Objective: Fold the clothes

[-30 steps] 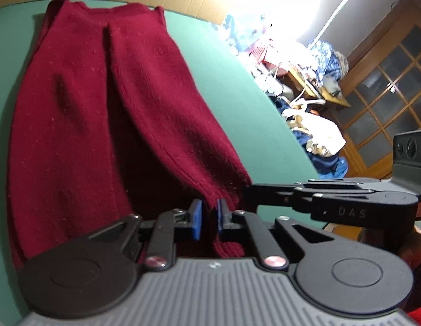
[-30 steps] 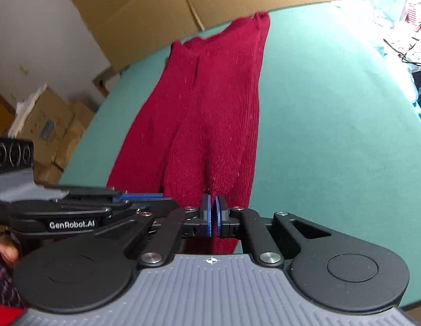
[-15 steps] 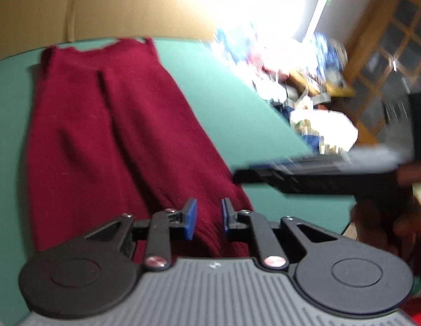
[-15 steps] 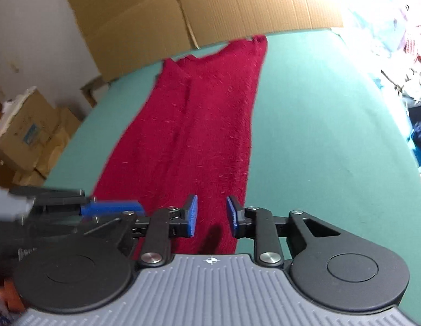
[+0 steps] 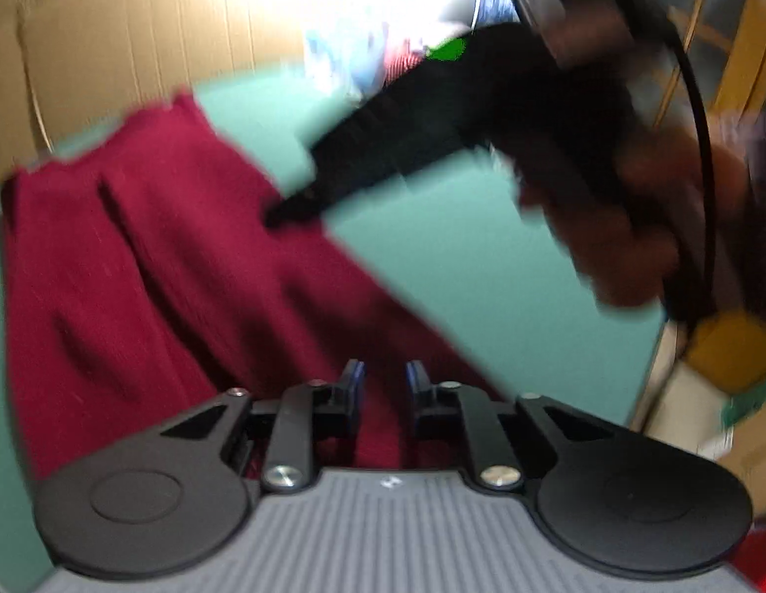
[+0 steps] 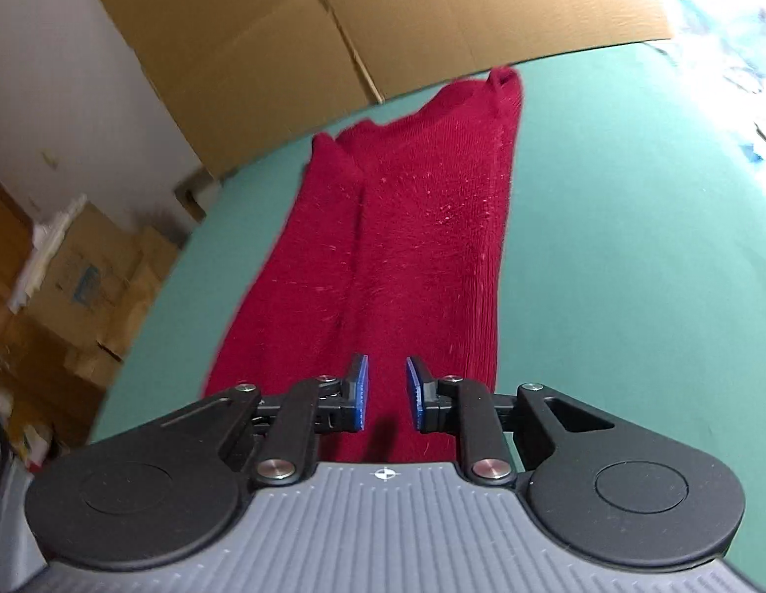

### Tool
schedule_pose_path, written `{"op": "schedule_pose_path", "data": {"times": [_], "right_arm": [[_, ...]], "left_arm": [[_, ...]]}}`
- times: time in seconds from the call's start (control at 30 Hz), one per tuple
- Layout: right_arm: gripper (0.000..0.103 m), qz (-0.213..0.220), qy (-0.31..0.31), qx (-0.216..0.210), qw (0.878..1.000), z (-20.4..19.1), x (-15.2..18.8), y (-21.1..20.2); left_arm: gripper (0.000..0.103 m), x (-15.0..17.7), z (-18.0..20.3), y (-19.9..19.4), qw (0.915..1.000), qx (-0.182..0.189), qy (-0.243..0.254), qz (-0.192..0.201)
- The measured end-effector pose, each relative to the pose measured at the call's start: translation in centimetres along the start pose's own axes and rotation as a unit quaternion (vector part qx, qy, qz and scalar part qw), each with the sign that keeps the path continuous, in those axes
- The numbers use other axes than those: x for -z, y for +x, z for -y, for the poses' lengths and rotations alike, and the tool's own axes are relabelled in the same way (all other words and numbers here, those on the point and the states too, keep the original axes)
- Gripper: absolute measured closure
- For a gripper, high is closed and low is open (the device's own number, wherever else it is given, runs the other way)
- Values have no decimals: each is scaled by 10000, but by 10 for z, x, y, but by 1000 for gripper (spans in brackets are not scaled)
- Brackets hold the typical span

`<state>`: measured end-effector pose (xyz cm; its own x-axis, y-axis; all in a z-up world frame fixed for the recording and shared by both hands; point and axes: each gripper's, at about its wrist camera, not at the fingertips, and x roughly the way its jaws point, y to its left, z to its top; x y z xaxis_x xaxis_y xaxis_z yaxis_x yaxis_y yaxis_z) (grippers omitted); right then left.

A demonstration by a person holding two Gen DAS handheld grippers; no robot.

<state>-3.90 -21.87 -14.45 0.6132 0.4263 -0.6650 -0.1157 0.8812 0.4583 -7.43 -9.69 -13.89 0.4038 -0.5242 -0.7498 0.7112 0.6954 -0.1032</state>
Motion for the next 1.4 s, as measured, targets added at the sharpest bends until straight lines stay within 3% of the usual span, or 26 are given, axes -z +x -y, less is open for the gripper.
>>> {"op": "schedule_pose_path", "data": {"times": [0.07, 0.2, 0.47, 0.57, 0.6, 0.63, 0.7, 0.77, 0.83, 0.9, 0.97, 1.03, 1.07, 1.1, 1.13, 1.17, 1.3, 1.37, 1.4], "right_arm": [[85, -169, -175, 148, 9996, 5, -8, 21], [103, -39, -211, 146, 9997, 25, -31, 38], [103, 111, -233, 13, 9997, 45, -87, 70], [95, 216, -189, 87, 9995, 53, -110, 80], [95, 165, -229, 228, 9993, 57, -115, 84], [103, 92, -304, 295, 9991, 63, -118, 89], [103, 49, -490, 391, 9980, 65, -124, 90], [90, 238, -727, 494, 9958, 59, -127, 83], [87, 296, -755, 188, 9965, 55, -129, 75], [86, -49, -752, -199, 9970, 52, -125, 79], [86, -190, -784, -146, 9966, 56, -121, 87], [103, -190, -784, 71, 9967, 65, -119, 93], [103, -129, -723, 134, 9972, 69, -121, 91], [98, -94, -670, 80, 9977, 69, -123, 88], [85, -77, -656, -35, 9978, 67, -126, 86], [83, -94, -715, -262, 9971, 61, -128, 86], [83, -451, -1141, -810, 9891, 30, -133, 113], [86, -471, -1423, -643, 9866, 20, -135, 132], [94, -359, -1462, -435, 9877, 22, -138, 137]], "left_arm": [[90, 3, 3, 0, 9998, -7, 186, 100], [90, 3, -2, -1, 9999, 92, 100, 33], [85, -5, -8, 4, 9995, 239, 2, -193], [77, -9, -15, 6, 9989, 378, -129, -261], [73, -10, -16, 6, 9987, 409, -144, -281], [71, -10, -13, 5, 9986, 412, -116, -299], [70, -9, -9, 2, 9985, 425, -72, -341], [70, -13, -8, -2, 9977, 504, -111, -430], [83, -21, -13, -5, 9978, 510, -157, -400], [83, -29, -14, -6, 9982, 506, -141, -297], [83, -35, -14, -5, 9983, 523, -115, -210], [83, -38, -15, 4, 9979, 549, -140, -313], [83, -35, -15, 11, 9974, 538, -128, -468], [83, -31, -13, 14, 9974, 518, -72, -499], [77, -27, -10, 12, 9980, 499, 6, -398], [75, -25, -7, 12, 9980, 500, 23, -388], [74, -26, -10, 10, 9975, 533, -176, -435], [74, -26, -9, 10, 9975, 501, -194, -460], [74, -25, -6, 10, 9978, 457, -176, -451]]}}
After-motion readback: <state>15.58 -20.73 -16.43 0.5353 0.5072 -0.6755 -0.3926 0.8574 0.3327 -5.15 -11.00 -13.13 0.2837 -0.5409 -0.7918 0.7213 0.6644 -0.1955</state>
